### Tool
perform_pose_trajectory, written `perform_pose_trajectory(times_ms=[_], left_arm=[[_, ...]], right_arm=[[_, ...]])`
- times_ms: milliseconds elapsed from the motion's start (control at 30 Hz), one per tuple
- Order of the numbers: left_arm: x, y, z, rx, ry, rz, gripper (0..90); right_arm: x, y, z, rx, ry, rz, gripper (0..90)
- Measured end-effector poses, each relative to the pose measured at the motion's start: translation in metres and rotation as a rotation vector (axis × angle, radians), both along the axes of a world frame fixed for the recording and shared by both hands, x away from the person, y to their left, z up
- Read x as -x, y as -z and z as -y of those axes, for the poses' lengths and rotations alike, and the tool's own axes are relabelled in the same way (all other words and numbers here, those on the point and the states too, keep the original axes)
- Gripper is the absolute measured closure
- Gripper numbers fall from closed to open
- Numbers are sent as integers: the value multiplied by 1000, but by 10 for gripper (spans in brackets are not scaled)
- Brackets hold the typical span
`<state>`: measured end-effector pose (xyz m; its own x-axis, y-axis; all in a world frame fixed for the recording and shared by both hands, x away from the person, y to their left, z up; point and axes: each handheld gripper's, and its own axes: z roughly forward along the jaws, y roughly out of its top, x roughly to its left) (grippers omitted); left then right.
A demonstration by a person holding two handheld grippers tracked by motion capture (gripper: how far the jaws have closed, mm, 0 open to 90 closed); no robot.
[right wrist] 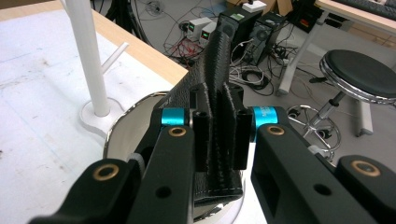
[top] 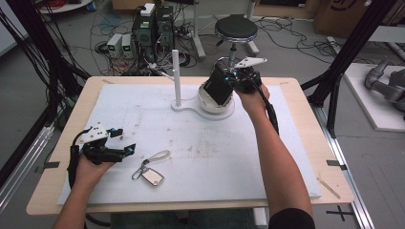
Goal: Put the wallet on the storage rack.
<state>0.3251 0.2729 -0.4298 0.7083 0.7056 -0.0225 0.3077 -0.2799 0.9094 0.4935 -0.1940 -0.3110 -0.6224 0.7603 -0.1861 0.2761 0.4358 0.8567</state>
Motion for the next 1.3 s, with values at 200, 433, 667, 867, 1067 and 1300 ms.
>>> perform_pose_trajectory(times_ms=[200, 433, 667, 867, 1067, 1300], left_arm=[[0, 0, 0, 0, 1, -1, 170], [0, 0, 0, -1, 2, -3, 170], [0, 0, 0, 0, 6, -2, 170], [0, 1, 1, 3, 3, -2, 170], [-1, 0, 2, -1, 8, -2, 170], [0, -1, 6, 0, 18, 1, 170]], right_arm=[[-2, 4, -3, 23, 9, 11, 838], [-4, 12, -10, 46, 9, -5, 838], [-5, 30, -16, 66, 9, -37, 821], [-5, 36, -6, 2, 57, -61, 599], [4, 23, 9, -29, 83, -52, 432], [18, 14, 21, -19, 95, -89, 336]])
